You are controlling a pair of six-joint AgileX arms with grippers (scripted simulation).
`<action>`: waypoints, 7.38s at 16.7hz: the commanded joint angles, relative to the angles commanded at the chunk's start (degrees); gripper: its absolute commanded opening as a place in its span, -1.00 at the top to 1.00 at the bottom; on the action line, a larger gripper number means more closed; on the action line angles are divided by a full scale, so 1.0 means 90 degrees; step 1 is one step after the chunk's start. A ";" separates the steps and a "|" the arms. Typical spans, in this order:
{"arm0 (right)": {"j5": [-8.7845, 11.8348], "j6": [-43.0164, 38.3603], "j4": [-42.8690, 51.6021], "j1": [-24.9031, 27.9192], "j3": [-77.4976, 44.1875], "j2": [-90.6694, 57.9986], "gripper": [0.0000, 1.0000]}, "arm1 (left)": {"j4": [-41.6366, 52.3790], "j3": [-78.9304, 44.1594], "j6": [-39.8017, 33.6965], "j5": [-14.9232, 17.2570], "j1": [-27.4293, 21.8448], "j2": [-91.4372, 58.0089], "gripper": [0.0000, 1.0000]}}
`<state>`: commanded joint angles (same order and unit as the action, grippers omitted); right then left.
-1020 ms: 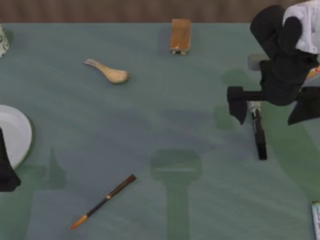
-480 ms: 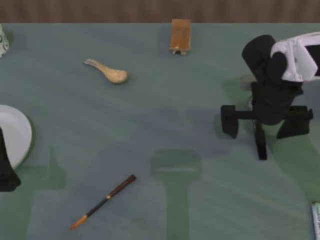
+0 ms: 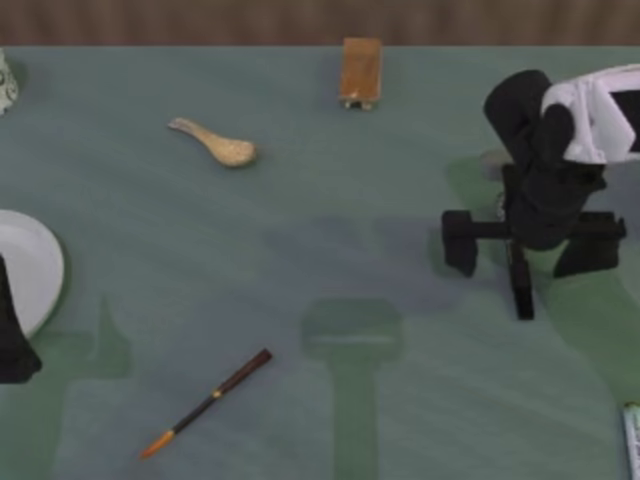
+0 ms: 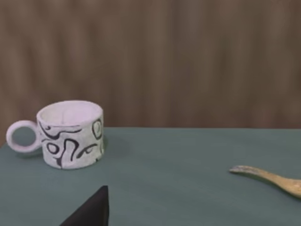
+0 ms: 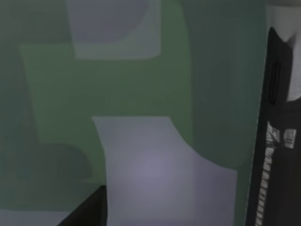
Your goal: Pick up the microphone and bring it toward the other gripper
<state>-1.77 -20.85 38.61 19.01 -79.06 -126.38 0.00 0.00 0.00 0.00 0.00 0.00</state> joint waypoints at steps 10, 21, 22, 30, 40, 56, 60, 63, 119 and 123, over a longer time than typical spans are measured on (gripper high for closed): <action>0.0000 0.0000 0.0000 0.0000 0.0000 0.0000 1.00 | 0.0000 0.0000 0.0000 0.0000 0.0000 0.0000 -1.00; 0.0031 0.0172 -0.0277 0.0011 -0.0048 0.0410 1.00 | 0.0000 0.0000 0.0000 0.0000 0.0000 0.0000 -1.00; 0.0122 0.0231 -0.0542 0.0013 0.0008 0.0455 1.00 | 0.0000 0.0000 0.0000 0.0000 0.0000 0.0000 -1.00; 0.1355 0.1020 -0.4347 -0.0018 0.1074 0.1150 1.00 | 0.0000 0.0000 0.0000 0.0000 0.0000 0.0000 -1.00; 0.2915 0.2101 -0.9283 -0.0080 0.2566 0.2494 1.00 | 0.0000 0.0000 0.0000 0.0000 0.0000 0.0000 -1.00; 0.1588 0.2114 -0.9192 0.1453 0.3354 0.3971 1.00 | 0.0000 0.0000 0.0000 0.0000 0.0000 0.0000 -1.00; 0.1191 0.2095 -0.9086 0.1873 0.3543 0.4358 1.00 | 0.0000 0.0000 0.0000 0.0000 0.0000 0.0000 -1.00; 0.1217 0.2082 -0.9099 0.1849 0.3513 0.4336 1.00 | 0.0000 0.0000 0.0000 0.0000 0.0000 0.0000 -1.00; 0.1191 0.2095 -0.9086 0.1873 0.3543 0.4358 1.00 | -0.2955 -0.6592 0.0398 0.2446 -0.3575 -0.9732 0.06; 0.1191 0.2095 -0.9086 0.1873 0.3543 0.4358 1.00 | -0.2955 -0.6592 0.0398 0.2446 -0.3575 -0.9732 0.66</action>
<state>8.95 -2.00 -43.16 35.86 -47.17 -87.15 -26.59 -59.33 3.58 22.01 -32.18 -87.59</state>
